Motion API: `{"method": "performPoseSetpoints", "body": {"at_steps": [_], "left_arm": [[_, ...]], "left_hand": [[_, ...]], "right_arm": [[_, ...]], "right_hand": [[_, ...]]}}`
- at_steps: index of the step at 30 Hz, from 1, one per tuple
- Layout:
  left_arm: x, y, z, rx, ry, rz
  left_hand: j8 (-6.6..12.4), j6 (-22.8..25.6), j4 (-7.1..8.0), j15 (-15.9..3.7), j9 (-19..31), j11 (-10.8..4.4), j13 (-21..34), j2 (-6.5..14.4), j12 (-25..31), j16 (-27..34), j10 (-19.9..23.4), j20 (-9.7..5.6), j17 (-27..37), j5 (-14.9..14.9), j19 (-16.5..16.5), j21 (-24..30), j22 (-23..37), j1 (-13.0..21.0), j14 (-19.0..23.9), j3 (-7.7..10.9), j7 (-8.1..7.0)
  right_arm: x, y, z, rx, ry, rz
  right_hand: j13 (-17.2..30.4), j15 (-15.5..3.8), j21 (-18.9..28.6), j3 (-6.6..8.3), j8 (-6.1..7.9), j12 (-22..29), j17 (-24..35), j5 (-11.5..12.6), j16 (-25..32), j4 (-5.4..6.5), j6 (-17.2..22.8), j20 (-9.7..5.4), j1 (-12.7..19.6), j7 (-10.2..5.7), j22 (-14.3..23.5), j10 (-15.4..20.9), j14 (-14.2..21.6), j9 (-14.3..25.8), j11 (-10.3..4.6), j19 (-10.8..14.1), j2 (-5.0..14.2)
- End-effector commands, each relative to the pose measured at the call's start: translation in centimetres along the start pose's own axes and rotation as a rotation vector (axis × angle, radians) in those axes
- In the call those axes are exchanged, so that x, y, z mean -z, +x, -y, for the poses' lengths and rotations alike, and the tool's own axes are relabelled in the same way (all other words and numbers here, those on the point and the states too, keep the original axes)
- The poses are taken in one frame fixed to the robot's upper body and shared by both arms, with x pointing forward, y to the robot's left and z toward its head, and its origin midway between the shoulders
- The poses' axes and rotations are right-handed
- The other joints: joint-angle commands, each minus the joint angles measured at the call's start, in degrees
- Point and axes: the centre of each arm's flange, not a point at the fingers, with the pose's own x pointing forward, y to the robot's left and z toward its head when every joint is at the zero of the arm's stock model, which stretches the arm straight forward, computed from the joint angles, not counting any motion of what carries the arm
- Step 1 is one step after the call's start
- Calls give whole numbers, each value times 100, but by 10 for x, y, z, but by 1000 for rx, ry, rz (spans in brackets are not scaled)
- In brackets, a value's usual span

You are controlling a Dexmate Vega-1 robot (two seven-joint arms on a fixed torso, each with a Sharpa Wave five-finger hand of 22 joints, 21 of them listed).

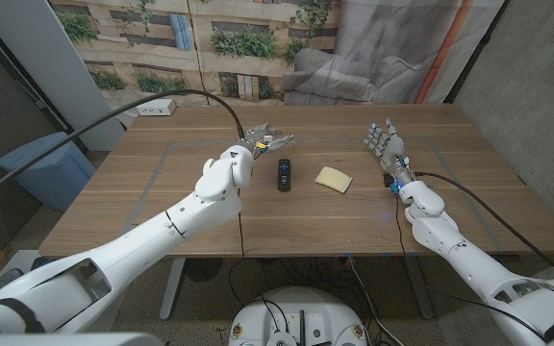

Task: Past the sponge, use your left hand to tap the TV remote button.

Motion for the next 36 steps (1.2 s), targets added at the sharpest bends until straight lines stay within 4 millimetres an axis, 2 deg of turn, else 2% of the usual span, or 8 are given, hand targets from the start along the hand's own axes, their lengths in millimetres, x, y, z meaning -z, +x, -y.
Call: {"method": "performPoseSetpoints", "body": {"at_steps": [1,4,9,15,21,24,28,36], "left_arm": [[32,-7,-1,-102,-226,10],[39,-6,1,-122,-284,13],[50,-3,5,-150,-383,26],[58,-3,7,-160,-447,3],[69,-1,13,-178,-565,14],[74,1,18,-187,-628,18],[80,4,24,-192,-670,25],[89,9,34,-231,-750,34]], "left_hand": [[16,-85,-28,-19,18,-43,15,563,29,16,-47,-105,1,34,-70,39,4,74,-327,69,-25],[20,-116,-39,-46,18,-67,15,560,36,11,17,-102,-1,35,-23,36,2,85,-282,89,-28],[-35,-507,-65,-47,17,-79,14,555,1,-54,68,-140,-2,38,-11,-21,1,108,-314,154,12],[-15,-603,-74,-79,17,-100,14,553,3,-68,138,-175,-2,39,15,-39,0,114,-309,185,85],[-6,-794,-82,-123,17,-114,14,542,-36,-83,145,-213,-4,37,61,-72,-1,116,-285,233,275],[-9,-869,-90,-135,16,-132,14,532,-48,-87,143,-221,-5,36,73,-82,-2,120,-280,246,299],[7,-903,-106,-137,16,-153,14,528,-63,-91,133,-230,-8,36,87,-94,-3,133,-272,269,378],[52,-913,-121,-138,15,-166,14,534,-78,-84,168,-271,-10,38,102,-135,-4,142,-205,336,788]], "right_arm": [[-2,1,-4,17,-13,1],[-3,1,-4,19,-23,-1],[-5,2,-5,28,-30,-1],[-6,5,-7,24,-40,-2],[-7,11,-8,1,-5,3],[-7,14,-10,-3,-12,7],[-8,18,-14,1,-17,6],[-11,17,-22,31,-38,19]], "right_hand": [[-5,-21,46,17,55,36,1,42,32,34,25,-43,15,42,13,39,47,12,12,45,16],[-6,-22,45,16,55,35,-2,42,31,35,27,-42,14,42,13,41,45,12,12,44,16],[-7,-33,45,14,54,39,-8,44,31,38,28,-45,13,39,13,57,45,11,-10,46,16],[-9,-64,51,12,61,49,-16,47,45,48,52,-59,6,26,12,97,80,11,-28,65,27],[-10,-29,33,2,42,21,-25,51,27,65,15,-42,-8,15,12,45,33,10,-19,23,34],[-11,-3,14,-10,14,-3,-31,53,5,75,-64,-31,-18,17,13,-15,-31,10,-25,-35,28],[-14,-137,8,-25,14,-6,-42,58,9,86,-88,-51,-26,10,13,-26,-31,9,-107,-82,22],[-19,-166,-6,-37,-21,-15,-66,67,-4,92,-231,-117,-23,51,13,-47,-65,8,-154,-164,18]]}}
